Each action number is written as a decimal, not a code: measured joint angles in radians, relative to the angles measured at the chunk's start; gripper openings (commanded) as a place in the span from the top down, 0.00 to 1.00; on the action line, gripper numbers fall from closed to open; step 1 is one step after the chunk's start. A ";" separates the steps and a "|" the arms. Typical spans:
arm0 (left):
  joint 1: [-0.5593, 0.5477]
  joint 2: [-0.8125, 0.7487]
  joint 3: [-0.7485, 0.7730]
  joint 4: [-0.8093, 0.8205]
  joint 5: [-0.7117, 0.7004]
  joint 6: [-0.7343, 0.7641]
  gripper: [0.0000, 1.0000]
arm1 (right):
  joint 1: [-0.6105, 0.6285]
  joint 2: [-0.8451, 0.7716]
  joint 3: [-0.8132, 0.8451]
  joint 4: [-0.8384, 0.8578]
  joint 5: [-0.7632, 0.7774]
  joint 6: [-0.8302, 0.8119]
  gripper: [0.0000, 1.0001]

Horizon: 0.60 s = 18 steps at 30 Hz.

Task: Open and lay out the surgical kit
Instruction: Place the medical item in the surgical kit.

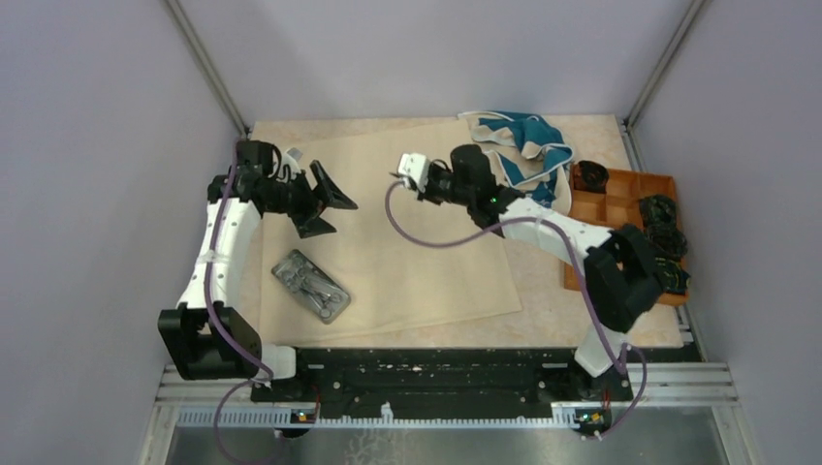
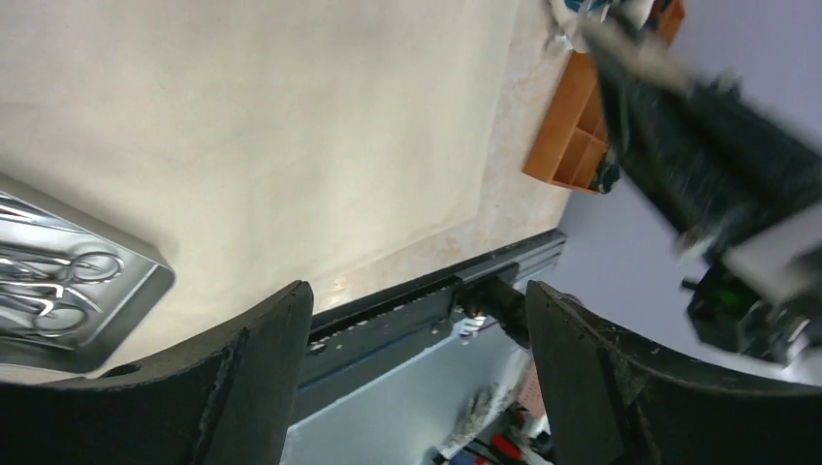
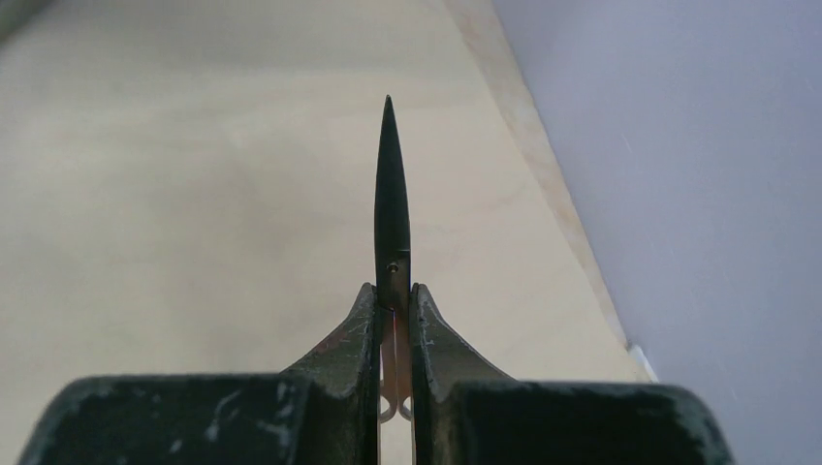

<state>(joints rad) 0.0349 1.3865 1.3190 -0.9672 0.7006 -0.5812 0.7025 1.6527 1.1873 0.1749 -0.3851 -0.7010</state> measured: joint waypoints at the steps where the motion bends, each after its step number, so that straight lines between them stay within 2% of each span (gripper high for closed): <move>1: 0.000 -0.011 0.009 -0.008 -0.019 0.019 0.13 | -0.016 0.058 0.069 -0.021 0.053 0.035 1.00; 5: -0.008 -0.065 0.010 -0.058 -0.061 0.089 0.13 | -0.069 0.236 0.299 -0.100 0.210 0.093 1.00; 9: -0.013 -0.091 0.017 -0.108 -0.084 0.154 0.13 | -0.106 0.383 0.467 -0.180 0.304 0.079 1.00; 18: -0.063 -0.096 0.043 -0.152 -0.138 0.252 0.13 | -0.173 0.747 0.857 -0.389 0.320 -0.007 1.00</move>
<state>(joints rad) -0.0280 1.2907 1.3617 -1.1194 0.5629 -0.3290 0.5297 2.3997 2.0445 -0.2146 -0.0647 -0.7078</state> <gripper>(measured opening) 0.868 0.051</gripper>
